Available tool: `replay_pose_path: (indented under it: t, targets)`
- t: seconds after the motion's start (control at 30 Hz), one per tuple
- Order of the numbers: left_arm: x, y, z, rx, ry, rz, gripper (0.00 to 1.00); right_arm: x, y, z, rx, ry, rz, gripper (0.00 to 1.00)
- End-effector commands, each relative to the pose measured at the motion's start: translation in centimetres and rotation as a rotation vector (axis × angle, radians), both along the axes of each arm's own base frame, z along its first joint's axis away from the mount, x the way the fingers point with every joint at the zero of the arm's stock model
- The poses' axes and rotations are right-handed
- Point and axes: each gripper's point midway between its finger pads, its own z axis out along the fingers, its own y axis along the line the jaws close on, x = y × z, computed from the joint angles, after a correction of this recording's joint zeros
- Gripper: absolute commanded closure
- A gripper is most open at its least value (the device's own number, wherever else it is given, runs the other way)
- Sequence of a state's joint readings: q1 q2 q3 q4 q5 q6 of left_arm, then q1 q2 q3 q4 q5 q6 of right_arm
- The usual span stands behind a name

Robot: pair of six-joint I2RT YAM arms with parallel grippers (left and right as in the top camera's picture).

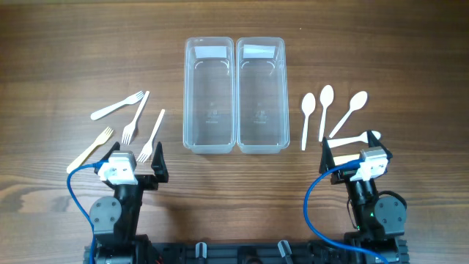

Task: Pack container
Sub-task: 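Move the right gripper over the spoons right of the containers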

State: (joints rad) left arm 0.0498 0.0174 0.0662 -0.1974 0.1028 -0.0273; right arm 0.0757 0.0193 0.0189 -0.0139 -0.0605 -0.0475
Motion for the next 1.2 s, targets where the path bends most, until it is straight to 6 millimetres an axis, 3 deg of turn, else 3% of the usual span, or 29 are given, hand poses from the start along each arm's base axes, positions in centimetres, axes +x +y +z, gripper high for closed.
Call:
replay_pose_path:
  t: [0.0, 1.17]
  targets:
    - [0.0, -0.01, 0.0, 0.019, -0.009, -0.004, 0.0, 0.0, 0.15, -0.18, -0.005, -0.001, 0.011, 0.0]
    - [0.0, -0.01, 0.0, 0.019, -0.009, -0.004, 0.0, -0.02, 0.25, -0.15, 0.012, 0.0, 0.017, 0.0]
